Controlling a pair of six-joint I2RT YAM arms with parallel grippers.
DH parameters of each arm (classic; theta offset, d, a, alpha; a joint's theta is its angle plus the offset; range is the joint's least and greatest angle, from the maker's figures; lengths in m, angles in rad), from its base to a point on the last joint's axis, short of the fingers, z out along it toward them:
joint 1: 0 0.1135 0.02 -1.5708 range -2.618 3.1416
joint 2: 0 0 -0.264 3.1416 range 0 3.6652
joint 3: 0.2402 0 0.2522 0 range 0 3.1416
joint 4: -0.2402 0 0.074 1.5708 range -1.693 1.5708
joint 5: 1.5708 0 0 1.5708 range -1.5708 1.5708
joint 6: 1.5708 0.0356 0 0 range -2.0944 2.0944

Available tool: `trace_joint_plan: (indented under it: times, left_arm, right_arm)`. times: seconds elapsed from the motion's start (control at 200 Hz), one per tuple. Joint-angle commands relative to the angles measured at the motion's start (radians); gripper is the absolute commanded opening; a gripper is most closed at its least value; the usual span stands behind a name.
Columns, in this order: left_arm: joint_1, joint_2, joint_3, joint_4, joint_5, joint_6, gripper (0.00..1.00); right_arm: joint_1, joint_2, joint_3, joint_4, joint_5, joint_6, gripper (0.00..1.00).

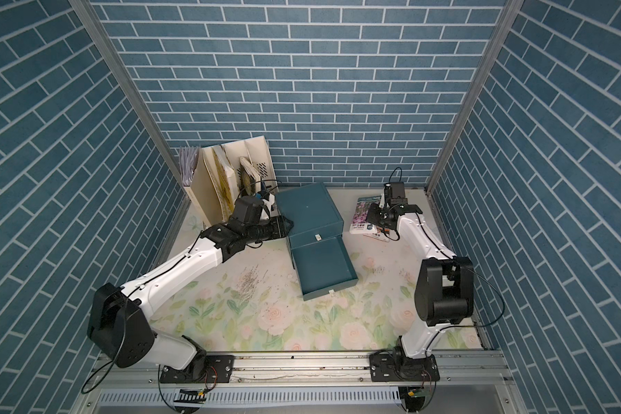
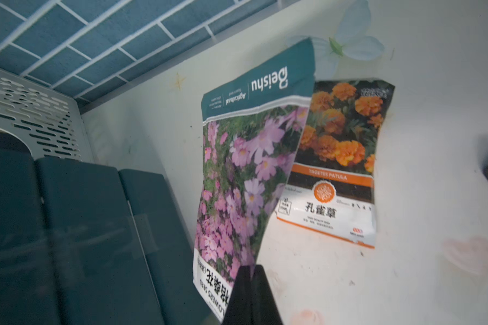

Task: Take the seed bags out of the drawer
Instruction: Place the seed packet at the center of the board.

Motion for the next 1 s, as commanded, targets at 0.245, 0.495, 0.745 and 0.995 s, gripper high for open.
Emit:
trace_joint_plan:
  times: [0.245,0.495,0.745,0.995]
  left_arm:
    - [0.005,0.024,0.004,-0.081,-0.021,0.017,0.53]
    - [0.005,0.031,0.008,-0.081,-0.028,0.015,0.53]
    - [0.005,0.047,0.016,-0.075,-0.030,0.009,0.53]
    - [0.006,0.054,0.025,-0.083,-0.032,0.010,0.53]
  right_arm:
    - [-0.002,0.266,0.211,0.091,-0.062,-0.036,0.00]
    - [-0.001,0.404,0.281,0.096,-0.101,-0.030,0.00]
    - [0.000,0.466,0.290,0.085,-0.136,-0.038,0.00]
    - [-0.001,0.518,0.304,0.056,-0.147,-0.056,0.07]
